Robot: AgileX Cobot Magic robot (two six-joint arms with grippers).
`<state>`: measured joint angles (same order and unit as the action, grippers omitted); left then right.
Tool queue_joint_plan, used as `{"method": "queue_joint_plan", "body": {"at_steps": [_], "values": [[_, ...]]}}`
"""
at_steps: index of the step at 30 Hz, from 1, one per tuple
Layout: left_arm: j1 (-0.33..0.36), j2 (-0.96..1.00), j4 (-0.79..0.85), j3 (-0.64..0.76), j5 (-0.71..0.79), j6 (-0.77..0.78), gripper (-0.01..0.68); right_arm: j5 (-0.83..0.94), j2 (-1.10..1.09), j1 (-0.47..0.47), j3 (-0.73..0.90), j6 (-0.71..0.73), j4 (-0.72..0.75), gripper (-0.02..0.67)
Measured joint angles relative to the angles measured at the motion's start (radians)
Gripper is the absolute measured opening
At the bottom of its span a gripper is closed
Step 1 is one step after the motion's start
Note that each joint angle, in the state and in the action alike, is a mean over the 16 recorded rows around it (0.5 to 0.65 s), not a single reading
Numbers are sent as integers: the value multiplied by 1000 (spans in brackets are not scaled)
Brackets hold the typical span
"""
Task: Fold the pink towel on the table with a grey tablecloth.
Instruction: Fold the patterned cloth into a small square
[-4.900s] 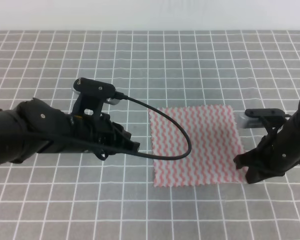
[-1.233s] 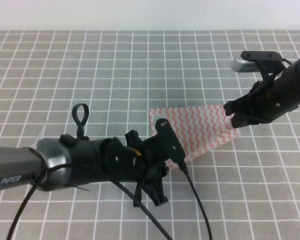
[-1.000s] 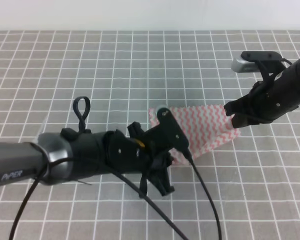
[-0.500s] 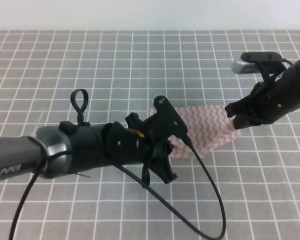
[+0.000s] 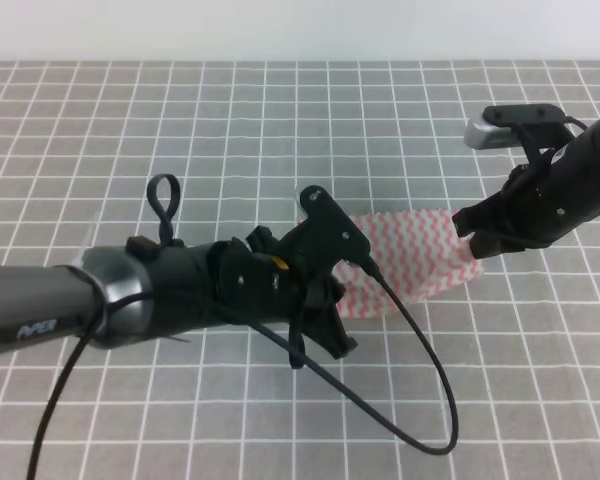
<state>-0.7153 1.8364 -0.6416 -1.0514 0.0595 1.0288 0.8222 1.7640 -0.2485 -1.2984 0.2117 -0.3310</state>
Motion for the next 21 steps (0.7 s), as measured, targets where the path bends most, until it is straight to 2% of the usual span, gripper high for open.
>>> {"method": "queue_joint_plan", "body": {"at_steps": [21], "values": [[3, 15, -2, -3, -26, -18, -1, -12, 25, 0, 0, 2, 6, -17]]}}
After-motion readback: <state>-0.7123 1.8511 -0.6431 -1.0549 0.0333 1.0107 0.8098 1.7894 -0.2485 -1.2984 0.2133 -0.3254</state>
